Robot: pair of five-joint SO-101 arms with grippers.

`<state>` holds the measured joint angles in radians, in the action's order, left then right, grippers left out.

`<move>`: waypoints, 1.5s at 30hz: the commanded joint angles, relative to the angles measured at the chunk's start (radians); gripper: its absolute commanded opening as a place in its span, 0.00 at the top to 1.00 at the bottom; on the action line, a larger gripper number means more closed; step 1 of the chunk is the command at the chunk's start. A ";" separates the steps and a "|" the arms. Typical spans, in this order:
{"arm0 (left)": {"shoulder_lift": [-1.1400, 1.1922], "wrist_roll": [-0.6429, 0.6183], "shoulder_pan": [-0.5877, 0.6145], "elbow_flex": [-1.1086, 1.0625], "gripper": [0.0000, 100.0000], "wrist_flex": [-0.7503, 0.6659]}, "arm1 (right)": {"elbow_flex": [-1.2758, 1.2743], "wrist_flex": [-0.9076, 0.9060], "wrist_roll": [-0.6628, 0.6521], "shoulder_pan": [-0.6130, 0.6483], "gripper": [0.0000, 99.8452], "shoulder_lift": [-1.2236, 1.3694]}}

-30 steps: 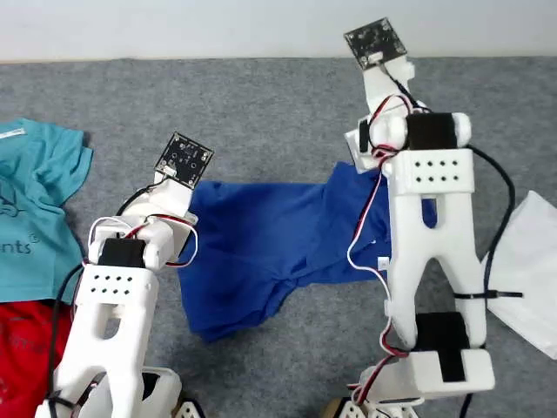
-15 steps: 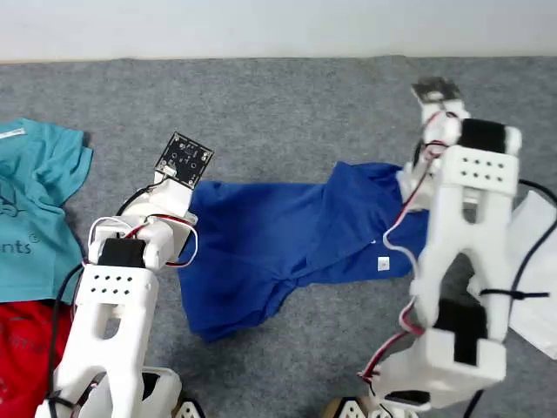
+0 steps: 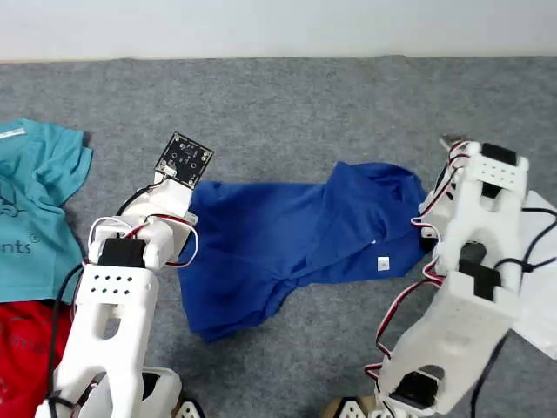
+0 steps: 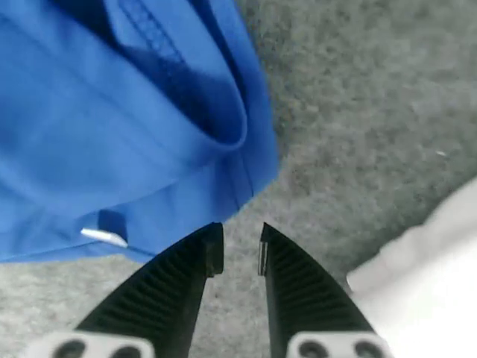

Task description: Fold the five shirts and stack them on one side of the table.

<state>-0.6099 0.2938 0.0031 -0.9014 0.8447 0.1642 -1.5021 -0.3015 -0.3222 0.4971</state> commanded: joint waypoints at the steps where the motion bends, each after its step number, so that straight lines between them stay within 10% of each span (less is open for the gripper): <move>1: -0.020 -0.009 -0.003 0.050 1.00 0.008 | 0.008 0.031 0.014 0.016 0.91 0.015; 20: -0.020 -0.011 -0.005 0.050 1.00 0.008 | 0.226 0.010 0.014 0.340 0.91 0.036; 45: -0.018 -0.011 -0.005 0.050 1.00 0.008 | 0.275 -0.096 0.003 0.223 0.99 0.101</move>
<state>-0.6099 0.2908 0.0031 -0.9014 0.8447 0.3913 -1.5574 -0.3000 -0.0552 0.6797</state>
